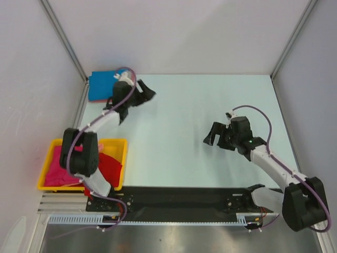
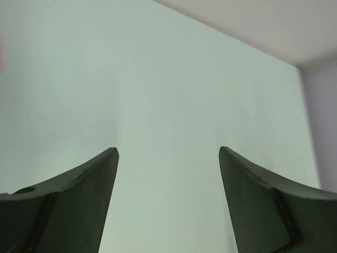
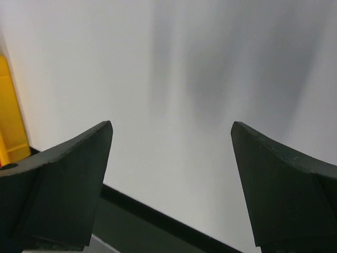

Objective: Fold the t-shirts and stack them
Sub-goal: Neatly place the folded tshirt to the corner

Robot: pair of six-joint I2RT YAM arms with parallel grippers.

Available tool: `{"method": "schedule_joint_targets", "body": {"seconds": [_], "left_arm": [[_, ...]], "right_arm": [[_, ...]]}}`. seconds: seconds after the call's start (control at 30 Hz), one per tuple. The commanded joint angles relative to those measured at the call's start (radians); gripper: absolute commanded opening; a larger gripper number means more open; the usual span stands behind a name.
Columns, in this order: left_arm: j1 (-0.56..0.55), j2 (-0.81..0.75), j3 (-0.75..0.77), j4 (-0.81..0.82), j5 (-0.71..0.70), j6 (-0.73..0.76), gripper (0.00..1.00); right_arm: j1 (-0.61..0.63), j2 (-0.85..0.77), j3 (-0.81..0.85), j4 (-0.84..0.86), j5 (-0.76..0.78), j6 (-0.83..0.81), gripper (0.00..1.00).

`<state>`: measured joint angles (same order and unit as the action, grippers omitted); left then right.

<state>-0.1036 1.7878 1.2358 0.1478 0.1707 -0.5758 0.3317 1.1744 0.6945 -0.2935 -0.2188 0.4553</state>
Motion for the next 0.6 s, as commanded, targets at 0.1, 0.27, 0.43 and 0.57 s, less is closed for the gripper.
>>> {"method": "schedule_joint_targets", "body": {"seconds": [0.1,0.27,0.43,0.57], "left_arm": [[-0.26,-0.454,-0.439,0.266,0.176,-0.232,0.86],[-0.415,-0.703,-0.689,0.349,0.282,-0.344,0.88],[-0.447,-1.043,-1.002,0.481,0.268,-0.462,0.89],[-0.455,-1.359,-1.231,0.558,0.198,-0.669,0.93]], "right_arm": [[-0.026,-0.252,-0.197,0.116,-0.073,0.221,1.0],[-0.118,-0.545,-0.326,0.061,-0.134,0.261,1.0],[-0.152,-0.881,-0.484,-0.095,-0.125,0.406,1.0],[-0.155,-1.018,-0.596,-0.14,-0.227,0.482,1.0]]}}
